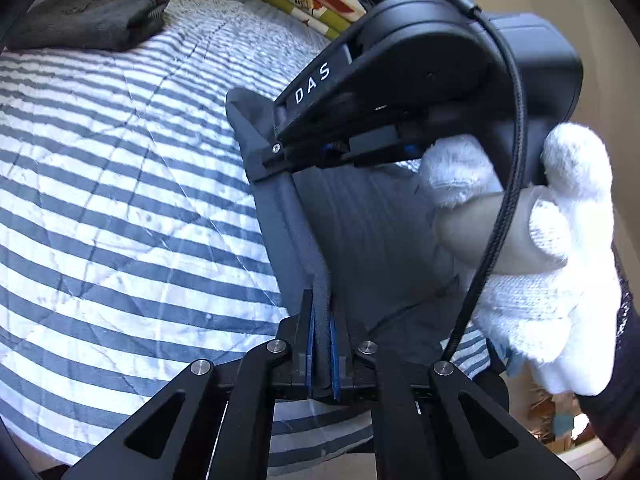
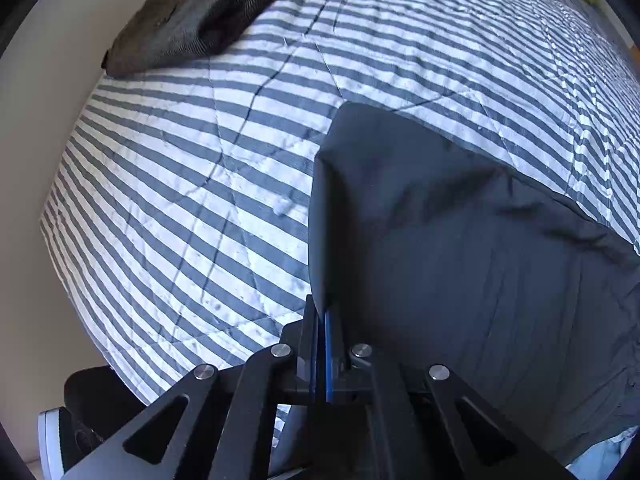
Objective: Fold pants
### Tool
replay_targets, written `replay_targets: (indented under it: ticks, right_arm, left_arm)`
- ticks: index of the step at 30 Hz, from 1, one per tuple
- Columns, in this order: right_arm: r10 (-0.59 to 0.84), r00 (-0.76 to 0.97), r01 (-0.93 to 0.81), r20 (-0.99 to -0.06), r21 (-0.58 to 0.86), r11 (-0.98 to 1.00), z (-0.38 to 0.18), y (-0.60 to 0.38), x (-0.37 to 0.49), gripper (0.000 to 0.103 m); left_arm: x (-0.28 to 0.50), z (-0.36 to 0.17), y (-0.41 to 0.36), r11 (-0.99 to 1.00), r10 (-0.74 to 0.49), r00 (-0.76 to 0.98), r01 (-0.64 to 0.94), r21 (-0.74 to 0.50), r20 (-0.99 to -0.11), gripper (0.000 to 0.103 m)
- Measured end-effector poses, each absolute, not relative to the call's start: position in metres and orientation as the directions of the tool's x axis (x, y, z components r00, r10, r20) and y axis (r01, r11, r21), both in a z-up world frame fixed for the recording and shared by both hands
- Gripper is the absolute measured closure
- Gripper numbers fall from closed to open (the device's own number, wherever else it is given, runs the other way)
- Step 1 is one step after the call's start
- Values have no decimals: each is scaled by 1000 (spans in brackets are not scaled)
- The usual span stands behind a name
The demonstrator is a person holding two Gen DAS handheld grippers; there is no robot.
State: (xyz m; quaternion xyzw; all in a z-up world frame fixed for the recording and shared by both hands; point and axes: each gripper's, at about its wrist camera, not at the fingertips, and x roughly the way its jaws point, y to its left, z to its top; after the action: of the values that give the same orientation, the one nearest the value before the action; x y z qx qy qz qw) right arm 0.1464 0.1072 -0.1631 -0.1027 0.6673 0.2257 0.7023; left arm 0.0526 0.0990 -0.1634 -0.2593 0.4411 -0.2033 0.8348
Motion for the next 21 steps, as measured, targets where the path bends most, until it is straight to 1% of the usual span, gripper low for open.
replay_targets:
  ticks: [3,9,15,18,21]
  right_arm:
    - [210,28,-454,-977,175,874,-153,113,142,101]
    - [258,30,-481,-966,212,851,-143,147,130,101]
    - [363,-5,-529,-932,311,790,-117,204,112,101]
    - [422,-12,-559,-906,356,749,-98,213,106,101]
    - [476,-10,-562,-880,398,724,-77,190,107,101]
  left_arm:
    - [42,-156,116,787,-556,555,112,-607,-619,98]
    - [15,-140,161,786,-519,607,62,-615,-602,98]
    - [-14,-96,196,797,-461,688,45,-602,-560,98]
    - [-19,-76,198,814,-444,702,57,-579,-556,98]
    - [-13,-61,180,815,-463,700,95,-572,-544,98]
